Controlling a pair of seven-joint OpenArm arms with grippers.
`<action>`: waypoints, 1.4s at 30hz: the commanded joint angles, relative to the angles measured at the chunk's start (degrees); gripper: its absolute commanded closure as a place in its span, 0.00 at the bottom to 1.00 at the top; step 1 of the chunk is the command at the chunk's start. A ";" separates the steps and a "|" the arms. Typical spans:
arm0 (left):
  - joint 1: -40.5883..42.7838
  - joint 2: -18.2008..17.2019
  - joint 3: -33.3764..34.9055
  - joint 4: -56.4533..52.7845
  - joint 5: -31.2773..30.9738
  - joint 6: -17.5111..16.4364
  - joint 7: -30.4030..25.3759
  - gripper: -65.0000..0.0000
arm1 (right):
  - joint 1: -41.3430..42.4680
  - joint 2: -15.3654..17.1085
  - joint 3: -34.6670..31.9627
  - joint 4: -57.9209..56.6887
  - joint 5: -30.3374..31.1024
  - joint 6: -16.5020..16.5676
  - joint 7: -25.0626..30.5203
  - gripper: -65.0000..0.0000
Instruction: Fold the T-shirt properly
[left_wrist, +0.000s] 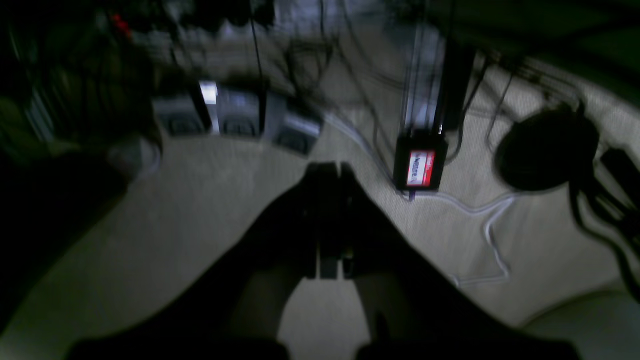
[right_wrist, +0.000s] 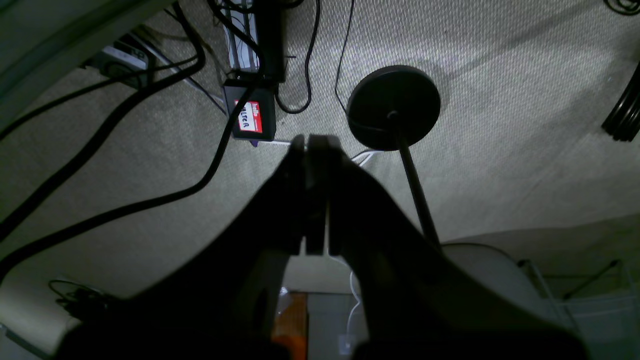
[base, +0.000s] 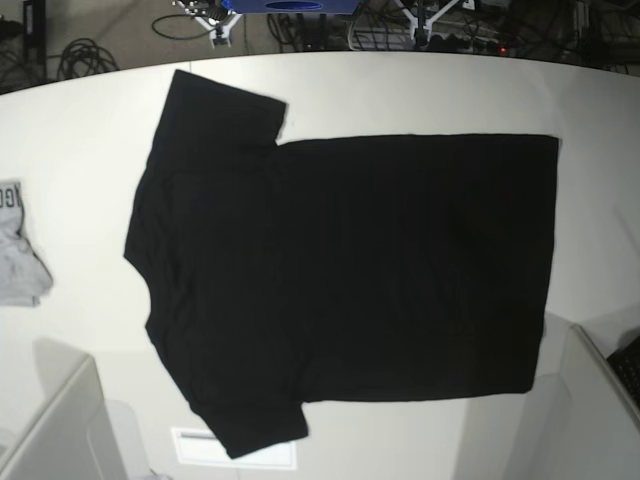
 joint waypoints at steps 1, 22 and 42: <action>0.90 -0.11 -0.08 0.87 -0.01 0.14 0.59 1.00 | -0.23 0.41 -0.01 0.17 0.01 -0.40 0.07 1.00; 14.52 -6.79 -0.08 13.45 -0.10 0.14 0.59 1.00 | -20.89 1.99 10.89 28.30 0.36 -0.40 -11.10 1.00; 57.07 -19.27 -12.03 70.85 -31.05 0.14 0.15 1.00 | -42.52 -6.98 36.47 99.86 0.36 3.82 -25.87 1.00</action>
